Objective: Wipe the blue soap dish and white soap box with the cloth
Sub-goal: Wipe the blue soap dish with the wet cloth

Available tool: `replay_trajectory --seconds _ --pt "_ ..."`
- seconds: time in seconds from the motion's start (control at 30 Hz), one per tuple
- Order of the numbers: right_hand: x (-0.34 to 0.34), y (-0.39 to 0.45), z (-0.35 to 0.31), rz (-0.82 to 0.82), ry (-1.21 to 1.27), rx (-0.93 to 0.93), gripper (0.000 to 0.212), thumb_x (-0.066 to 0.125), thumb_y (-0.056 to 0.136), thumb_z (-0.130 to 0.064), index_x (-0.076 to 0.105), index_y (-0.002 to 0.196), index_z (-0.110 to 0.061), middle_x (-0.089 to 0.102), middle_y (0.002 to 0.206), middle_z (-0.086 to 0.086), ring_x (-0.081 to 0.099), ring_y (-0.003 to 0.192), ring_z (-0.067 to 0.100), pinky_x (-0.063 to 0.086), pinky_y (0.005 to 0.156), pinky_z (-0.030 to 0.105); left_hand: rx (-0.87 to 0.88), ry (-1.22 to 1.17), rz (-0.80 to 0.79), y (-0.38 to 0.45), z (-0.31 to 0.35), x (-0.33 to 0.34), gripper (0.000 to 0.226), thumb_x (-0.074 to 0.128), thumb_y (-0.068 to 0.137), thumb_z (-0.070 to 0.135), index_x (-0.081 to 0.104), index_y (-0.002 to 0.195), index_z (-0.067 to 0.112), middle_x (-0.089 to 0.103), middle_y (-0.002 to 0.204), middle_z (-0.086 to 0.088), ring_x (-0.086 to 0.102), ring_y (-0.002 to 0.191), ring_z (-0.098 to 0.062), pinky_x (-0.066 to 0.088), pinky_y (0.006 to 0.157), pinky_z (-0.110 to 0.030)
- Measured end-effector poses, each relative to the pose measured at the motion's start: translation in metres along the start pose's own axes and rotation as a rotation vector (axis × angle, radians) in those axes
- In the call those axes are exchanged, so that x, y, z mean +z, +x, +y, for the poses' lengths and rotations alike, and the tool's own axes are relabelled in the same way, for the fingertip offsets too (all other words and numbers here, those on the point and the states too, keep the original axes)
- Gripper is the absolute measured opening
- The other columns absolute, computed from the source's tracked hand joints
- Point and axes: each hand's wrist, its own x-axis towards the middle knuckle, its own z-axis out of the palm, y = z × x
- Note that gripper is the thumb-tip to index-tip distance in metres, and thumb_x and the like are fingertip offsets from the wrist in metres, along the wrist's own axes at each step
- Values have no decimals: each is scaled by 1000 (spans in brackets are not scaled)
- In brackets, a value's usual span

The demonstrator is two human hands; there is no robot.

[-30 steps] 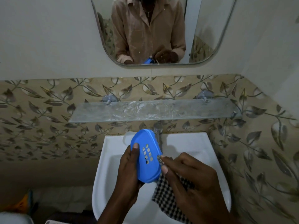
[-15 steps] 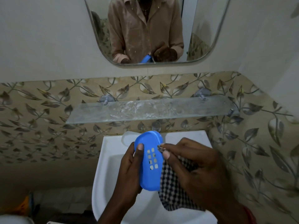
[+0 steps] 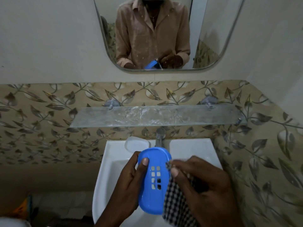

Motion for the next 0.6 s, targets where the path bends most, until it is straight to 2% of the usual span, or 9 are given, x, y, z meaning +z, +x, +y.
replay_trajectory --seconds 0.1,0.17,0.23,0.3,0.37,0.47,0.53,0.57,0.6 --pt "-7 22 4 6 -43 78 15 69 88 -33 76 101 -33 71 80 -8 71 76 12 57 67 25 24 82 -72 -2 -2 2 41 55 97 60 64 124 30 76 103 -10 76 91 -31 64 73 -42" --pt "-11 22 5 -16 101 181 17 76 84 -35 78 101 -33 77 87 -10 74 82 11 59 72 21 50 98 -80 2 5 -1 44 55 97 60 62 125 26 75 98 -14 74 86 -40 63 70 -54" --pt "-13 15 4 -42 321 376 24 82 76 -38 80 98 -29 80 92 -6 77 87 14 60 73 22 72 128 -89 7 13 -4 47 55 97 60 61 123 22 72 92 -22 69 80 -50 57 66 -62" --pt "-13 6 6 -127 371 531 36 83 68 -43 80 95 -20 80 90 3 76 90 24 62 72 31 88 193 -105 12 18 -9 48 53 96 64 60 121 23 72 83 -18 70 69 -42 57 57 -55" --pt "-8 -2 5 -228 350 575 42 85 71 -42 78 91 -7 77 85 16 73 89 34 61 74 43 125 284 -135 16 21 -13 49 49 96 67 61 121 26 70 75 -15 67 60 -37 51 49 -47" --pt "-2 -6 -4 -249 393 546 20 82 74 -29 80 87 -14 78 75 4 73 72 13 54 61 21 178 447 -201 24 25 -16 53 42 98 69 60 126 28 67 73 -15 63 61 -41 47 50 -50" --pt "1 -10 -6 -205 304 459 15 80 81 -28 78 88 -15 74 69 5 70 63 17 53 57 27 237 520 -158 30 26 -16 54 35 99 70 62 127 32 72 83 -6 69 71 -30 53 59 -50" --pt "4 -14 -5 -163 248 428 21 78 83 -33 75 88 -13 69 65 8 64 57 18 50 53 29 264 511 -112 32 26 -17 54 33 98 71 64 125 36 75 90 0 72 76 -20 56 62 -44" --pt "6 -18 -5 -116 186 391 29 76 82 -39 72 88 -12 63 59 8 56 50 12 43 50 24 254 458 -59 32 27 -16 55 31 96 75 66 121 41 76 92 2 72 76 -14 57 59 -36"
